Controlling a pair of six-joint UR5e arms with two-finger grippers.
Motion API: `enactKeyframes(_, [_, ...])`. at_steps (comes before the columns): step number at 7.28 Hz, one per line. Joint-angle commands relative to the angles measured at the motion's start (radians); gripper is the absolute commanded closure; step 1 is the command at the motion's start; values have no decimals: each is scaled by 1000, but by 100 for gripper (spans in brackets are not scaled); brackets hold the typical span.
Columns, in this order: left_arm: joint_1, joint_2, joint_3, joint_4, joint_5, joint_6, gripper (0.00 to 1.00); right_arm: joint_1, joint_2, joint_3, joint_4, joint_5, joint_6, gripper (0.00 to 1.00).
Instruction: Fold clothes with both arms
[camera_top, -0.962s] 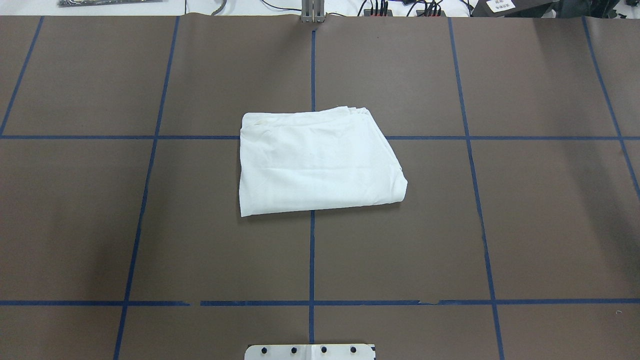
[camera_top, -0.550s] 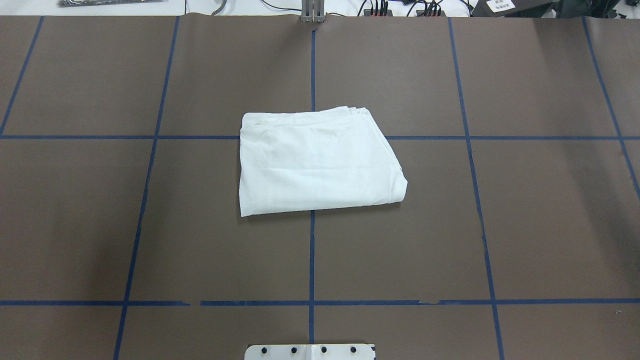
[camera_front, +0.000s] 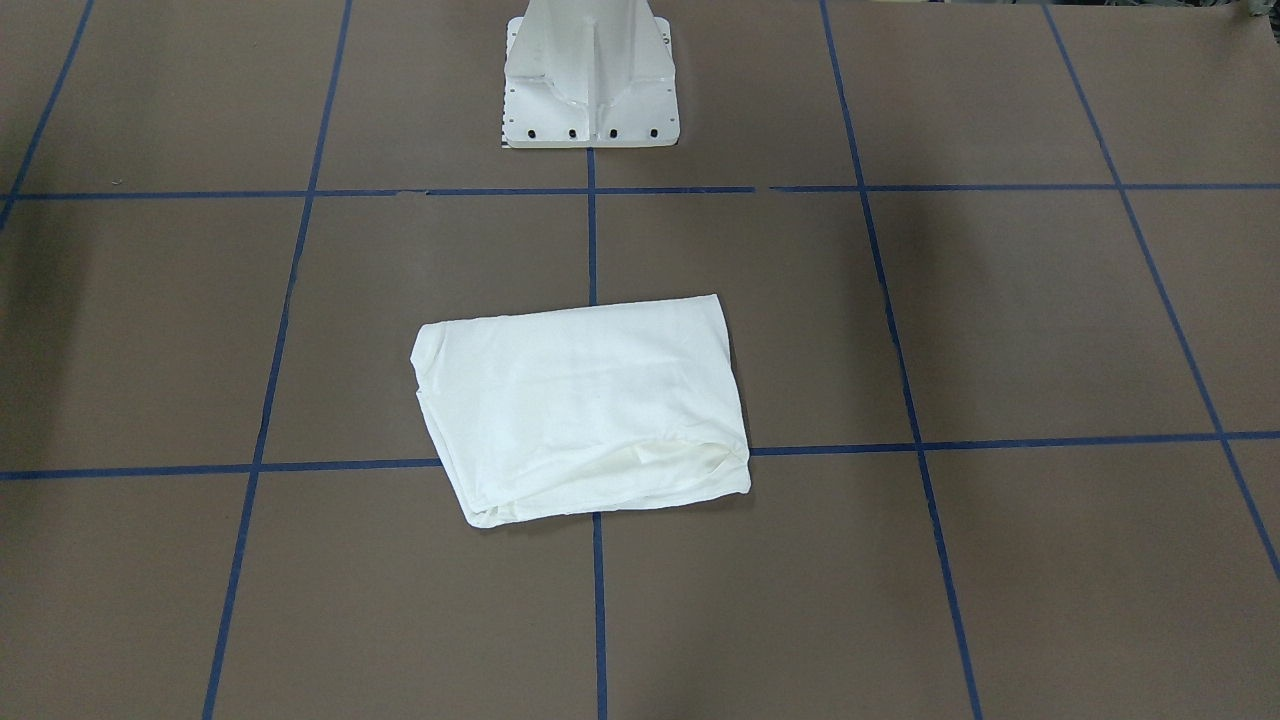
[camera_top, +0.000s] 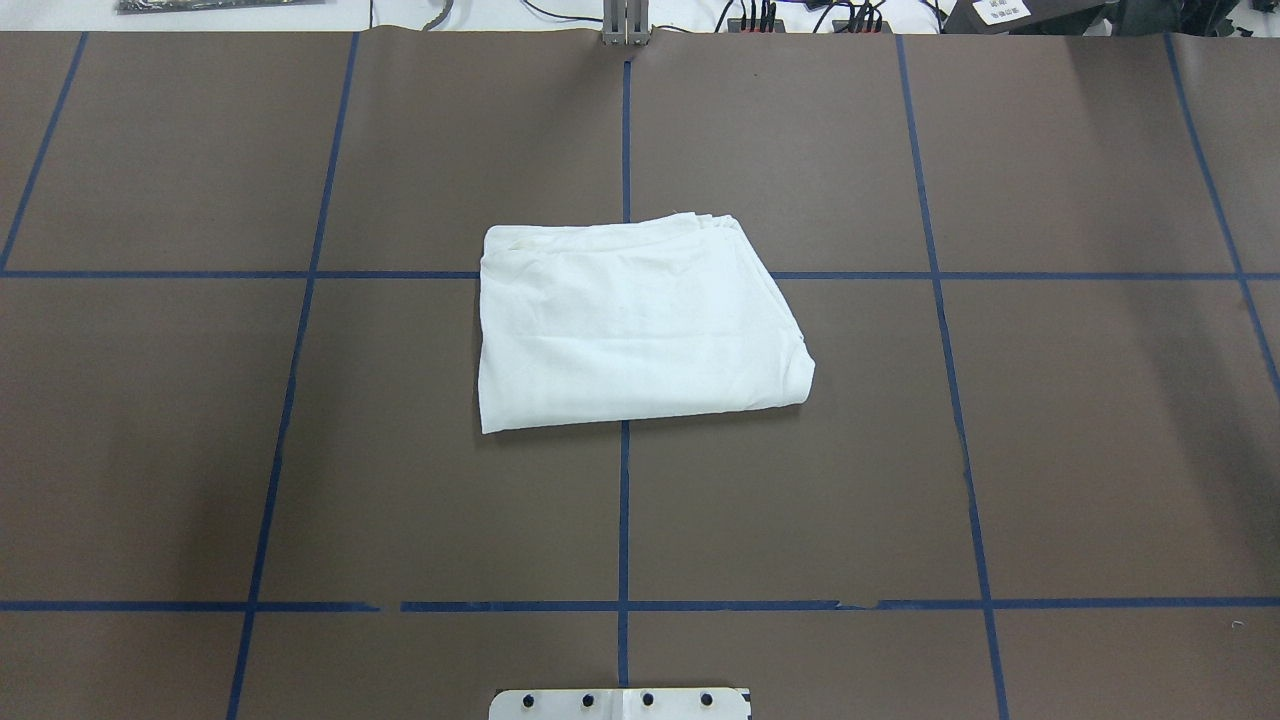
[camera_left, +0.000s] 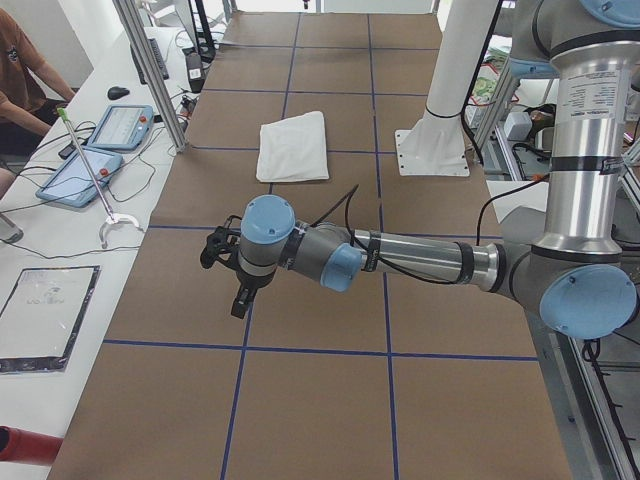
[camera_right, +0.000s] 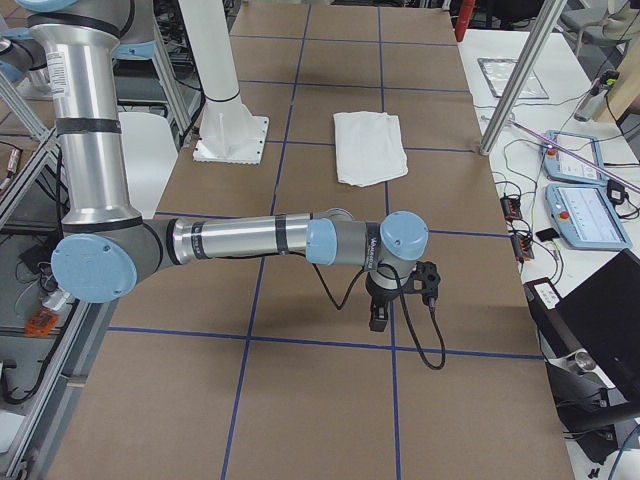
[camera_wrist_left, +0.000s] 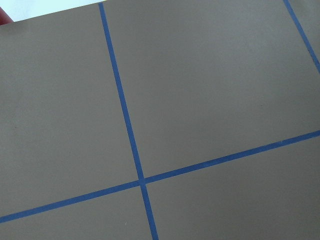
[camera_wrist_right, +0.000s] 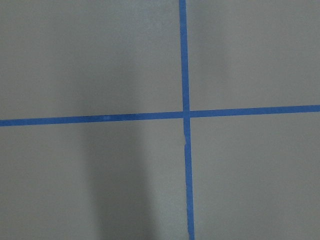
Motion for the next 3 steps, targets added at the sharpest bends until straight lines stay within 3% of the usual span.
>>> enactKeyframes(1, [2, -1, -16, 0, 2, 8, 1, 0, -3, 5, 0, 0, 0, 0])
enactKeyframes(3, [1, 1, -16, -5, -11, 11, 1, 0, -8, 12, 0, 0, 0, 0])
